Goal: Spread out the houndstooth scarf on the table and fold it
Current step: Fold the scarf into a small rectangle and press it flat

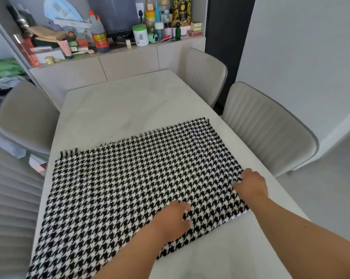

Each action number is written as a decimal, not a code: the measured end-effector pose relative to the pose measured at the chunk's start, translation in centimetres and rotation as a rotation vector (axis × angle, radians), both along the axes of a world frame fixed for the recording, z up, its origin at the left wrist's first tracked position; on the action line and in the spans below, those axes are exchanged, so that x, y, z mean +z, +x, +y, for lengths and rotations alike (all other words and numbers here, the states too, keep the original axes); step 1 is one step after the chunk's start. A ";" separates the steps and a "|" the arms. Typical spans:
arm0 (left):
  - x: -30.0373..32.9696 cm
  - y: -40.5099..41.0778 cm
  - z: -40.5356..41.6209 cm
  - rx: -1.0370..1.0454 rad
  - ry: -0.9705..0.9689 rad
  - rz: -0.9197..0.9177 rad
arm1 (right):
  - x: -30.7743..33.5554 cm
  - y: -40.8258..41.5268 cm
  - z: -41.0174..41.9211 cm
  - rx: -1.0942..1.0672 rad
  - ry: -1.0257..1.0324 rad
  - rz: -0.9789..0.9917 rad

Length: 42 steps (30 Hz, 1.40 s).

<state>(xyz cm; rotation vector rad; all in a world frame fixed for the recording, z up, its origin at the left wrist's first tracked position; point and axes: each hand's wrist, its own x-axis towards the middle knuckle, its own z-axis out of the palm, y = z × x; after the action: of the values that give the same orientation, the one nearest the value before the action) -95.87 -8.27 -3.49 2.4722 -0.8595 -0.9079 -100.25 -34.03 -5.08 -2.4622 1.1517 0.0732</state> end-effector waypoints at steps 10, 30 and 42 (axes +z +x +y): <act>-2.4 1.6 -7.6 0.048 0.159 0.095 | -0.8 1.7 -7.1 0.167 0.084 0.277; -1.6 -2.7 -16.6 0.290 -0.100 -0.188 | 0.8 6.9 -7.0 -0.132 1.245 0.177; 0.7 2.4 -13.2 1.086 -0.501 0.724 | 1.6 8.8 -6.9 -0.186 1.202 -0.010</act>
<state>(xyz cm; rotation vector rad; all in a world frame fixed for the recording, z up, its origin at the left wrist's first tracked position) -93.50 -21.49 -2.82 1.5578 0.4442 -0.8704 -91.43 -40.92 -3.46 -1.2864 0.9027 0.5239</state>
